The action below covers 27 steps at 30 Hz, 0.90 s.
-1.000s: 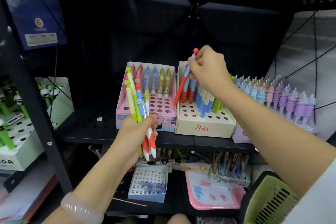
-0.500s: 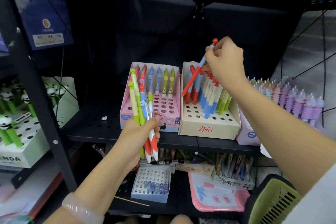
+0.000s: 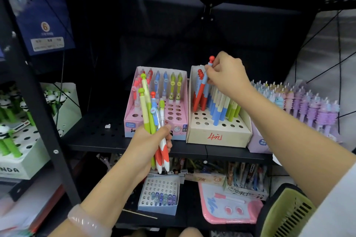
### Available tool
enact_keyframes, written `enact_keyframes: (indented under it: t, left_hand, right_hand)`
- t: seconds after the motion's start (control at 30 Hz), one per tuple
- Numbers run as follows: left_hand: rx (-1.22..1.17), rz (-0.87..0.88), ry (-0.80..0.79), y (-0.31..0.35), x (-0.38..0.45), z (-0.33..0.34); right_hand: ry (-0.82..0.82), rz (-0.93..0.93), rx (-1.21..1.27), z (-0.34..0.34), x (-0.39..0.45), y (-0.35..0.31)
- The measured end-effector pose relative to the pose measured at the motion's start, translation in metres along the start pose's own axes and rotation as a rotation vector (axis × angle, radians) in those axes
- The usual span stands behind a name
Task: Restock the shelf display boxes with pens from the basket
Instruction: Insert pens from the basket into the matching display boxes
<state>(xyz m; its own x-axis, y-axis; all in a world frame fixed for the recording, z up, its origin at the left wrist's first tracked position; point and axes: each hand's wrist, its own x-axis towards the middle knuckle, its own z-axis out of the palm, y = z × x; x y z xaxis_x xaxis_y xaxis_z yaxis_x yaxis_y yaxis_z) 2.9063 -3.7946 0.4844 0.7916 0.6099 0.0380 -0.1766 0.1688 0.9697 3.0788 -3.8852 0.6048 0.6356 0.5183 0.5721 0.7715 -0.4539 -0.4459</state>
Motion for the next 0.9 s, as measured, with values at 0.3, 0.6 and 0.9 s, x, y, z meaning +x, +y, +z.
enact_keyframes:
  t: [0.3,0.6,0.9]
  left_hand:
    - [-0.020,0.000,-0.014,0.002,-0.003,0.001]
    - [-0.057,-0.004,0.000,0.002,-0.004,0.000]
    - [-0.043,-0.007,0.024,-0.001,-0.001,0.002]
  right_hand:
    - [0.046,0.040,-0.049,-0.002,0.002,0.005]
    - [-0.051,-0.073,-0.337,0.001,-0.004,-0.010]
    - [-0.618,0.056,0.433,0.047,-0.062,-0.041]
